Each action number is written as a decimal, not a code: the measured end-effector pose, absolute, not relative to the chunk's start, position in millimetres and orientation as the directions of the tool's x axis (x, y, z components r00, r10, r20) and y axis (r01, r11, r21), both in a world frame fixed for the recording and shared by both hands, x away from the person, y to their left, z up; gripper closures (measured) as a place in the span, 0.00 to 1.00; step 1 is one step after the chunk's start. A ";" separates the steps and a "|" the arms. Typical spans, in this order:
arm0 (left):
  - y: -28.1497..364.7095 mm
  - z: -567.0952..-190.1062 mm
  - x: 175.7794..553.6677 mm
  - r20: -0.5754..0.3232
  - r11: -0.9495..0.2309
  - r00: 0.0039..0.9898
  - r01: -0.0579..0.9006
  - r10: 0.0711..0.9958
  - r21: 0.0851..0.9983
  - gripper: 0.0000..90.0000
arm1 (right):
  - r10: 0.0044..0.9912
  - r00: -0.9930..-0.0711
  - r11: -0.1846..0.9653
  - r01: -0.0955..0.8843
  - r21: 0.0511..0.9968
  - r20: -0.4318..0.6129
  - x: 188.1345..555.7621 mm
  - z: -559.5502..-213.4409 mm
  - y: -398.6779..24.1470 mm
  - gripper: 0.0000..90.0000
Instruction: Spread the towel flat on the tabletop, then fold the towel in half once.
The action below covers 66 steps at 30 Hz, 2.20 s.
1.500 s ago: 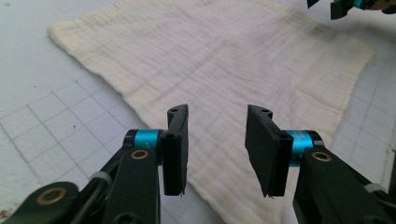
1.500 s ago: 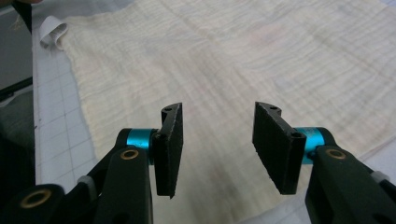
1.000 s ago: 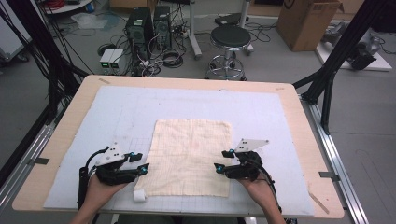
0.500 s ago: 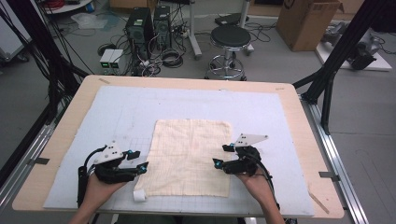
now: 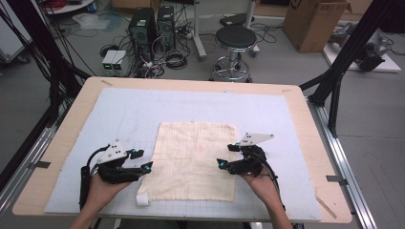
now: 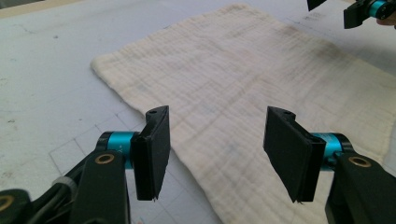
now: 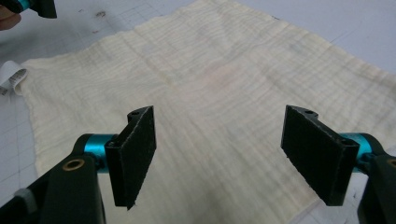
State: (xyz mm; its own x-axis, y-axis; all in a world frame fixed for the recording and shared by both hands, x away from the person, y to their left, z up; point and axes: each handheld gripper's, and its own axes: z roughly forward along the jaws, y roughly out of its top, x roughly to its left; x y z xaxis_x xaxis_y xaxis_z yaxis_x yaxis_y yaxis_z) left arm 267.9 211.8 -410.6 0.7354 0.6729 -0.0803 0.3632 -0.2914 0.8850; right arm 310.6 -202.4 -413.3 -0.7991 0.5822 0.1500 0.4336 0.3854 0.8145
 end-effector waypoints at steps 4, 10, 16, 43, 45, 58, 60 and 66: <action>209.9 -408.6 272.5 -0.087 -0.291 0.736 0.369 0.671 0.883 0.46 | 0.586 -0.795 0.384 0.443 0.810 0.157 315.0 -412.6 -202.0 0.28; 208.7 -406.2 282.0 -0.103 -0.281 0.729 0.386 0.677 0.878 0.46 | 0.589 -0.794 0.382 0.438 0.814 0.151 322.5 -408.8 -201.7 0.28; 204.6 -403.8 294.5 -0.113 -0.276 0.719 0.400 0.685 0.874 0.46 | 0.601 -0.785 0.380 0.450 0.808 0.154 331.0 -405.3 -202.5 0.28; 196.4 -381.7 385.0 -0.090 -0.243 0.603 0.449 0.793 0.860 0.51 | 0.674 -0.729 0.385 0.485 0.785 0.121 401.3 -377.3 -203.1 0.29; 195.7 -383.0 389.9 -0.082 -0.243 0.593 0.448 0.801 0.861 0.52 | 0.683 -0.720 0.367 0.482 0.796 0.120 406.0 -377.8 -204.6 0.31; 189.0 -413.9 414.7 -0.115 -0.218 0.533 0.521 0.838 0.825 0.60 | 0.723 -0.679 0.367 0.537 0.760 0.131 428.5 -405.9 -210.3 0.37; 187.9 -419.1 417.6 -0.114 -0.228 0.531 0.534 0.839 0.814 0.61 | 0.729 -0.671 0.363 0.545 0.756 0.133 431.0 -409.2 -211.6 0.38; 182.6 -432.6 423.5 -0.131 -0.234 0.528 0.568 0.839 0.789 0.66 | 0.748 -0.647 0.356 0.579 0.733 0.148 436.3 -417.1 -217.0 0.44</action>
State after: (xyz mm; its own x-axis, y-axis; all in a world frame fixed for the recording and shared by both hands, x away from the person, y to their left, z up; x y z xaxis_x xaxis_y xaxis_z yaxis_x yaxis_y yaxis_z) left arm 423.5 182.6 -432.6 0.5278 0.8391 -0.1315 0.5685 -0.2340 0.7887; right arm 436.3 -217.0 -417.1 -0.6474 0.7476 0.1482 0.5795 0.3565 0.7329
